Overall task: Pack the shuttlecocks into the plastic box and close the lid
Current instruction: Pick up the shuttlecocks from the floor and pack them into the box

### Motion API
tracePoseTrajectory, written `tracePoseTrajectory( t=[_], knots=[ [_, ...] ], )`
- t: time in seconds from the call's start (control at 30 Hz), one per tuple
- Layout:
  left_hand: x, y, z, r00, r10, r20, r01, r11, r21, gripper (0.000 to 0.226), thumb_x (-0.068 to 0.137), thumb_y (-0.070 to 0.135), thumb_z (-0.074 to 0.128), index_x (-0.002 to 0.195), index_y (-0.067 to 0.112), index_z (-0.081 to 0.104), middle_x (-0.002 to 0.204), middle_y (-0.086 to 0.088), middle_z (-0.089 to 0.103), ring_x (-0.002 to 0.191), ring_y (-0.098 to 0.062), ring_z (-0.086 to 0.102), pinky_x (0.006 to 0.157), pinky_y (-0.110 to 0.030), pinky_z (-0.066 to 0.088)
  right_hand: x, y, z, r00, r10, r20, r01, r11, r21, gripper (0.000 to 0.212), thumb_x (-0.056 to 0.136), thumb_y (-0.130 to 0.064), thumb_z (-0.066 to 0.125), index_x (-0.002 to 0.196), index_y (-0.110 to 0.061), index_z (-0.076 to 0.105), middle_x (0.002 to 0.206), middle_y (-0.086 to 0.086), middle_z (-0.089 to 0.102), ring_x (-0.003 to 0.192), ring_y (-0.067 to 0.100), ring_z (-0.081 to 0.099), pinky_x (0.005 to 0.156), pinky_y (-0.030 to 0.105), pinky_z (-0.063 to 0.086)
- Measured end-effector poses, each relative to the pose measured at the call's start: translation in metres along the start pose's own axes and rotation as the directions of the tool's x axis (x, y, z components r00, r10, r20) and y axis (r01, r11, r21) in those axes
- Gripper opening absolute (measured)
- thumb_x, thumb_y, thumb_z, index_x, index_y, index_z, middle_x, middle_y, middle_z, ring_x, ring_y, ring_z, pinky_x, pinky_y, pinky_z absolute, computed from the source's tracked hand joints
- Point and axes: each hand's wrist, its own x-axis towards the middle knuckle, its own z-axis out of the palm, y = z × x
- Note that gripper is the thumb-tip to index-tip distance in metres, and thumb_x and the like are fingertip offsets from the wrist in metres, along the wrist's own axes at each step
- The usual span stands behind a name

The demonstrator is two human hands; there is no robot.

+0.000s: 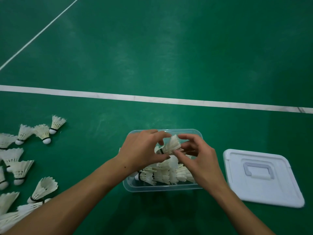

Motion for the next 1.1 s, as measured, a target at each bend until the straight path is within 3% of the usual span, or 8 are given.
tracePoseTrajectory(
  t=[0.13,0.3,0.5,0.63,0.83,0.97,1.1],
  knots=[
    [0.006,0.004,0.014,0.979,-0.026,0.202,0.015,0.998,0.056,0.077,0.077,0.077,0.07,0.143,0.044,0.049,0.123,0.017,0.063,0.108,-0.012,0.065,0.072,-0.029,0.041,-0.004,0.011,-0.021,0.989,0.008,-0.147,-0.024,0.994,-0.104,0.038,0.086,-0.019,0.085,0.116,-0.033,0.067,0.089,-0.019,0.072,0.092,0.005,0.071,0.084,0.028,0.059],
    [0.016,0.016,0.041,0.95,-0.089,0.299,0.023,0.976,0.218,0.088,0.067,0.088,0.067,0.14,0.041,0.051,0.124,0.003,0.055,0.094,-0.026,0.067,0.072,-0.034,0.041,-0.012,0.024,-0.026,0.978,0.006,-0.21,-0.068,0.955,-0.289,0.038,0.086,-0.028,0.082,0.116,-0.04,0.062,0.088,-0.019,0.071,0.089,0.002,0.07,0.077,0.039,0.059],
    [0.026,0.021,0.061,0.942,-0.104,0.318,0.004,0.954,0.301,0.078,0.069,0.086,0.068,0.126,0.034,0.062,0.12,0.0,0.051,0.075,-0.024,0.063,0.065,-0.034,0.044,-0.014,0.03,-0.022,0.979,-0.037,-0.199,-0.058,0.892,-0.448,0.039,0.088,-0.035,0.079,0.119,-0.042,0.057,0.09,-0.024,0.071,0.084,0.0,0.068,0.068,0.03,0.055],
    [0.027,0.017,0.058,0.949,-0.134,0.285,0.054,0.961,0.272,0.06,0.076,0.077,0.067,0.117,0.034,0.067,0.116,0.003,0.051,0.075,-0.022,0.062,0.063,-0.032,0.037,-0.013,0.031,-0.014,0.985,-0.061,-0.16,-0.029,0.86,-0.51,0.042,0.087,-0.036,0.08,0.12,-0.043,0.055,0.087,-0.027,0.069,0.081,0.005,0.07,0.068,0.037,0.058],
    [0.021,0.008,0.052,0.966,-0.122,0.229,0.071,0.974,0.217,0.055,0.077,0.077,0.065,0.113,0.035,0.066,0.114,0.006,0.052,0.076,-0.02,0.062,0.062,-0.03,0.042,-0.008,0.035,0.004,0.998,0.04,-0.044,-0.055,0.912,-0.407,0.046,0.09,-0.028,0.081,0.128,-0.037,0.055,0.087,-0.024,0.068,0.082,0.001,0.069,0.076,0.033,0.059],
    [0.016,0.005,0.052,0.972,-0.116,0.206,0.073,0.976,0.206,0.061,0.078,0.078,0.065,0.123,0.038,0.063,0.115,0.006,0.051,0.078,-0.019,0.064,0.064,-0.031,0.042,-0.002,0.039,0.02,0.989,0.139,0.055,-0.112,0.934,-0.339,0.048,0.095,-0.02,0.076,0.135,-0.031,0.051,0.097,-0.018,0.073,0.09,0.002,0.069,0.082,0.031,0.059],
    [0.015,0.003,0.048,0.977,-0.081,0.196,0.052,0.987,0.153,0.085,0.075,0.082,0.065,0.146,0.041,0.045,0.125,0.006,0.05,0.09,-0.018,0.067,0.068,-0.031,0.047,0.007,0.047,0.022,0.965,0.243,0.098,-0.192,0.911,-0.366,0.049,0.098,-0.016,0.07,0.14,-0.028,0.048,0.098,-0.009,0.074,0.087,0.007,0.068,0.079,0.035,0.059]
  ],
)
